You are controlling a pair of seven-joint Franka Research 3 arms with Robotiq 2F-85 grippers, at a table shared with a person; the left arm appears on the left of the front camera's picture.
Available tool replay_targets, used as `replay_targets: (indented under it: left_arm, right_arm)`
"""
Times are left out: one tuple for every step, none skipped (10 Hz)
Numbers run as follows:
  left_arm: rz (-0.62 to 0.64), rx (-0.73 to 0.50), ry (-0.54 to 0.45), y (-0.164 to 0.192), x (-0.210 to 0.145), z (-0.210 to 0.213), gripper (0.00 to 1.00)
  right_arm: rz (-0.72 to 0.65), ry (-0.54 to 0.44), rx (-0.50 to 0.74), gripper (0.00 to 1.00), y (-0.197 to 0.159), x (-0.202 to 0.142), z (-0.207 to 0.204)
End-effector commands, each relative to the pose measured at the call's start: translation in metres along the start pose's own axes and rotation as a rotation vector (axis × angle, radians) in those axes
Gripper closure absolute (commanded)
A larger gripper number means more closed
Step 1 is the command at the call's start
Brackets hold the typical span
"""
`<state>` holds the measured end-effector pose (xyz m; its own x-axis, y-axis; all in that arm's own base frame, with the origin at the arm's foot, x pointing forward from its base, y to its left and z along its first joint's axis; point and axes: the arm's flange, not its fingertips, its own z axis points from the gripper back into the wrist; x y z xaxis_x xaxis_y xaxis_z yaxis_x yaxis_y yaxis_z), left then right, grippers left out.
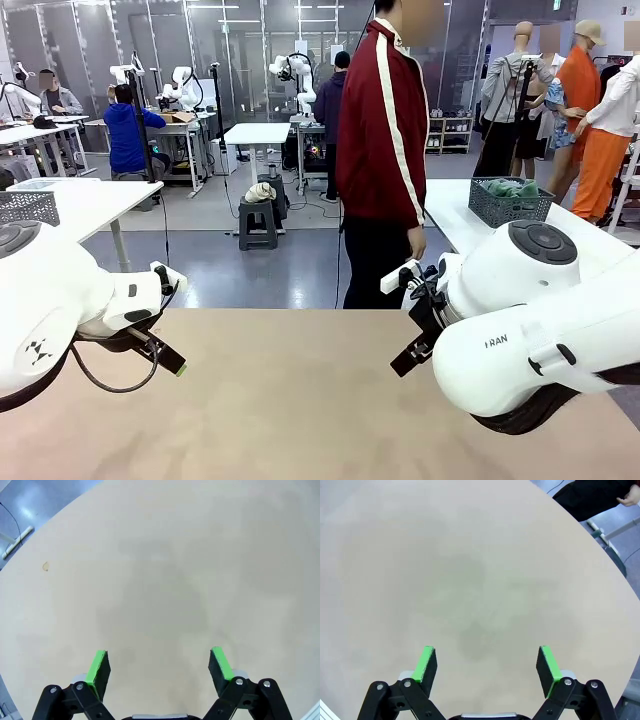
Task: Fold the towels and place them in the basket.
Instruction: When a person lays out a Towel with hook on the table, fold it in half twice.
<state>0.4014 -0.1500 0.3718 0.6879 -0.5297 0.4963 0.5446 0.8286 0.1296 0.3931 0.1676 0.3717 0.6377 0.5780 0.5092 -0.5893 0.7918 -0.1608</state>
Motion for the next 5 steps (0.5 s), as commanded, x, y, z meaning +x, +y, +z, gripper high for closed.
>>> replay_targets:
  left_arm:
    - [0.001,0.000,0.000,0.000,0.000,0.000,0.00]
    - [0.001,0.000,0.000,0.000,0.000,0.000,0.00]
    - [0.000,0.000,0.000,0.000,0.000,0.000,0.00]
    - [0.004,-0.012,-0.014,0.005,0.001,0.009,0.00]
    - [-0.004,-0.032,-0.028,0.012,0.002,0.020,0.00]
  right_arm:
    - [-0.003,0.000,0.001,0.00,0.000,0.000,0.000]
    - [-0.003,0.000,0.001,0.00,0.000,0.000,0.000]
    - [0.000,0.000,0.000,0.00,0.000,0.000,0.000]
    - [0.014,-0.005,0.013,0.00,-0.001,0.002,0.010]
    - [0.022,-0.006,0.021,0.00,-0.003,0.003,0.022]
